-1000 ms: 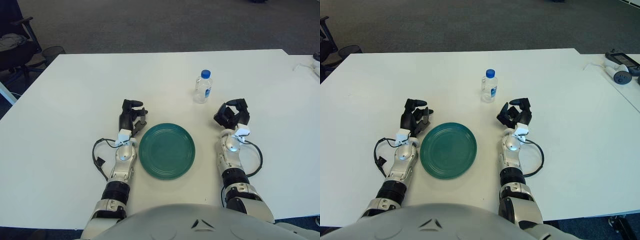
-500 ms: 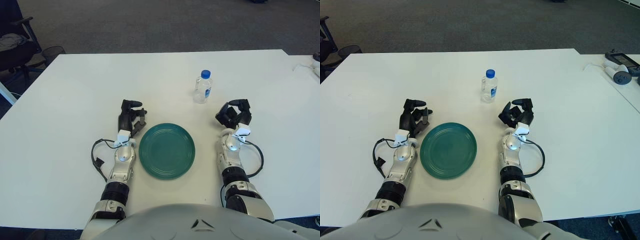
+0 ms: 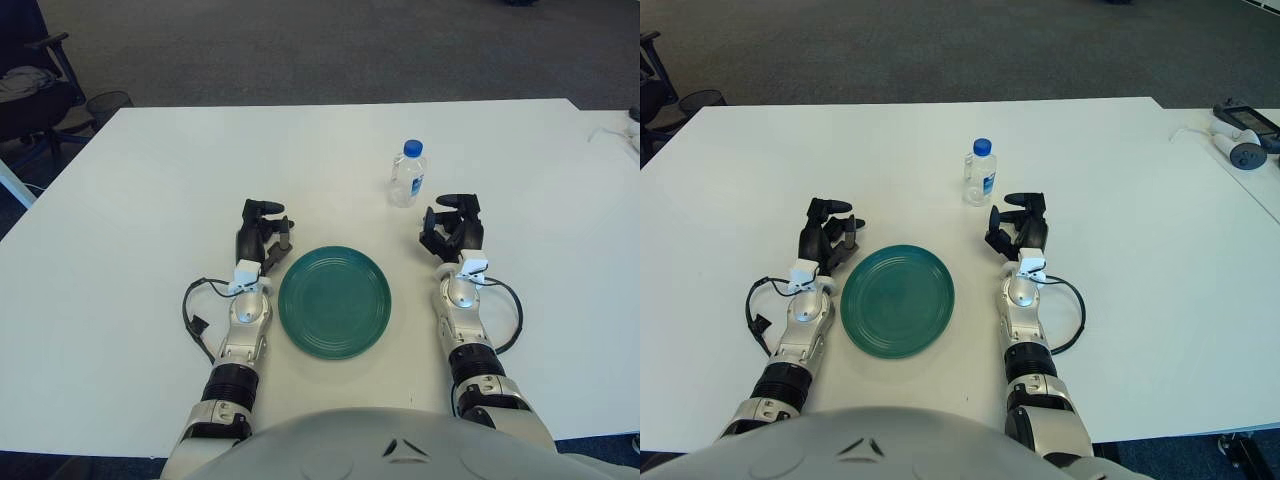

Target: Put the bottle into the plate.

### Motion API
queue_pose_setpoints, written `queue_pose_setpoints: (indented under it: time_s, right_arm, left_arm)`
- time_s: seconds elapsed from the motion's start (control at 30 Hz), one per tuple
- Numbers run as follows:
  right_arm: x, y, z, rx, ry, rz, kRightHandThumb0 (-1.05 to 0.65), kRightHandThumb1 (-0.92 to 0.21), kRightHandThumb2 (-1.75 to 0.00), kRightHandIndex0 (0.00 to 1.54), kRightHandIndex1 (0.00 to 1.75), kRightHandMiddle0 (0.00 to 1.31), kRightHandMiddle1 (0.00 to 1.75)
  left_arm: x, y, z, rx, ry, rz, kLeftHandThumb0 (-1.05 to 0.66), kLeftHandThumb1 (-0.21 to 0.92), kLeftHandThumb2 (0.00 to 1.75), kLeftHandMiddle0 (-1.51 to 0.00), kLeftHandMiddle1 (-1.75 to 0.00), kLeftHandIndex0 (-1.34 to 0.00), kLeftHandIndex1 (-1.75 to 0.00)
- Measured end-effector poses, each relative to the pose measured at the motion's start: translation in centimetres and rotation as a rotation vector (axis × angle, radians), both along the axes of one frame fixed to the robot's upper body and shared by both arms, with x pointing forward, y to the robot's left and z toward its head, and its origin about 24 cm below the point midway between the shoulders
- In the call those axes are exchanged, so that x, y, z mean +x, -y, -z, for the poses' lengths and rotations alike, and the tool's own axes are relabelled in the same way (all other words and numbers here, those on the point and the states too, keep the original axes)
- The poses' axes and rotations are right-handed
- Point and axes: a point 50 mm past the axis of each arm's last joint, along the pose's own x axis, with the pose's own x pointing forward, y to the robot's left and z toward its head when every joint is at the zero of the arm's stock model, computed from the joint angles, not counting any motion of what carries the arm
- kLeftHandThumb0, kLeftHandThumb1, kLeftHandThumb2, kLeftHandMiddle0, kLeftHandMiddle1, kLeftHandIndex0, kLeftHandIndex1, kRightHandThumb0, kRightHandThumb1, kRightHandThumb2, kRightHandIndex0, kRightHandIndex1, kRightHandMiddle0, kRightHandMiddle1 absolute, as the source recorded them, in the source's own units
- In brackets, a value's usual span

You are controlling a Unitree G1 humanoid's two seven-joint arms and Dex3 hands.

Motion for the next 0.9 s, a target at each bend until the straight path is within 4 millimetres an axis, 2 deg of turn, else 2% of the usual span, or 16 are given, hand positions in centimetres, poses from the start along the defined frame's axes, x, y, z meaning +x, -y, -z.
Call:
queue_pose_setpoints:
  time_s: [0.07, 0.13, 0.37, 0.53, 0.9]
  right_arm:
    - [0.0, -0.1, 0.0, -0.005, 0.002, -0.023, -0.55, -0.45, -0.77, 0.00, 0.63, 0.00, 0.59]
    - [0.1, -0.3, 0.0, -0.013, 0.003, -0.042, -0.66, -0.50, -0.67, 0.00, 0.40, 0.00, 0.37]
    - [0.3, -0.6, 0.0, -0.033, 0.005, -0.076, -0.88, -0.62, -0.46, 0.00, 0.07, 0.00, 0.08]
    - [0.6, -1.0, -0.1, -0.093, 0.004, -0.124, -0.95, -0.65, -0.39, 0.00, 0.01, 0.00, 0.01]
    - [1.0, -1.2, -0.1, -0.163, -0.005, -0.158, -0.98, -0.64, -0.33, 0.00, 0.00, 0.00, 0.00]
  left_arm:
    - [0.0, 0.0, 0.0, 0.000, 0.001, 0.000, -0.37, 0.75, 0.76, -0.63, -1.16, -0.29, -1.75]
    - [0.0, 0.0, 0.0, 0.000, 0.001, 0.000, -0.37, 0.75, 0.76, -0.63, -1.16, -0.29, -1.75]
    - [0.0, -0.1, 0.1, 0.000, -0.002, -0.003, -0.37, 0.75, 0.76, -0.62, -1.16, -0.29, -1.75]
    - [0.0, -0.1, 0.1, 0.001, -0.002, -0.002, -0.37, 0.76, 0.75, -0.62, -1.16, -0.29, -1.75]
    - [0.0, 0.0, 0.1, -0.001, -0.003, -0.002, -0.37, 0.75, 0.76, -0.62, -1.17, -0.29, -1.75]
